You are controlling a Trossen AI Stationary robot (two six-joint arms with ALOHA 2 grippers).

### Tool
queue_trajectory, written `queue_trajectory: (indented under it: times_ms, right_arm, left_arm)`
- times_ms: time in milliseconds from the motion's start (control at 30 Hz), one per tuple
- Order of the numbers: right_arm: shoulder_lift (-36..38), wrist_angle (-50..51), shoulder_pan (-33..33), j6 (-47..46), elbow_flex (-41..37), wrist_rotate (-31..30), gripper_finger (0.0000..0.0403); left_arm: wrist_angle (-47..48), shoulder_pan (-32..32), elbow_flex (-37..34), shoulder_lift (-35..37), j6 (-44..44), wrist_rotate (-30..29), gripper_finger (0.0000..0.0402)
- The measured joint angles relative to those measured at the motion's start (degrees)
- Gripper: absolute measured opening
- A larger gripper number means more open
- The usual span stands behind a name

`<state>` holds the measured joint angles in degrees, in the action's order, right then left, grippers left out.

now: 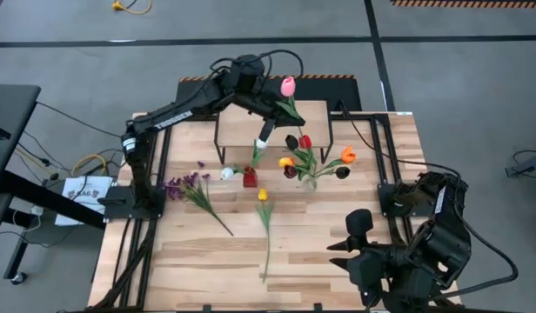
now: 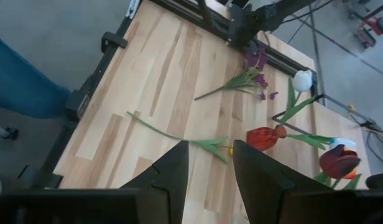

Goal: Pick and place flowers into a vace then onto a shelf
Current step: Put the pink flower into the transparent vase

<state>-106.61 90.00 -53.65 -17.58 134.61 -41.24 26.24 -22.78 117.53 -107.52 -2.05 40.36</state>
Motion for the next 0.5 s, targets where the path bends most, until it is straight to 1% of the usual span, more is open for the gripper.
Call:
queue_trajectory:
  times_ms: [100, 233, 333, 500]
  right_arm:
    - [0.0, 0.0, 0.0, 0.0, 0.0, 0.9, 0.0118]
    - [0.0, 0.0, 0.0, 0.0, 0.0, 1.6, 0.0118]
    - [0.0, 0.0, 0.0, 0.0, 0.0, 2.7, 0.0118]
    - [0.4, 0.0, -0.4, 0.0, 0.0, 3.9, 0.0118]
  left_arm:
    - [0.2, -0.1, -0.2, -0.8, -0.7, -0.2, 0.0000]
    - [0.1, 0.8, -0.7, -0.6, -3.3, -2.4, 0.0000]
    - [-0.4, 1.7, -0.7, -0.6, -3.1, -2.8, 0.0000]
    - [-0.2, 2.6, -0.2, -0.5, -2.9, -5.7, 0.0000]
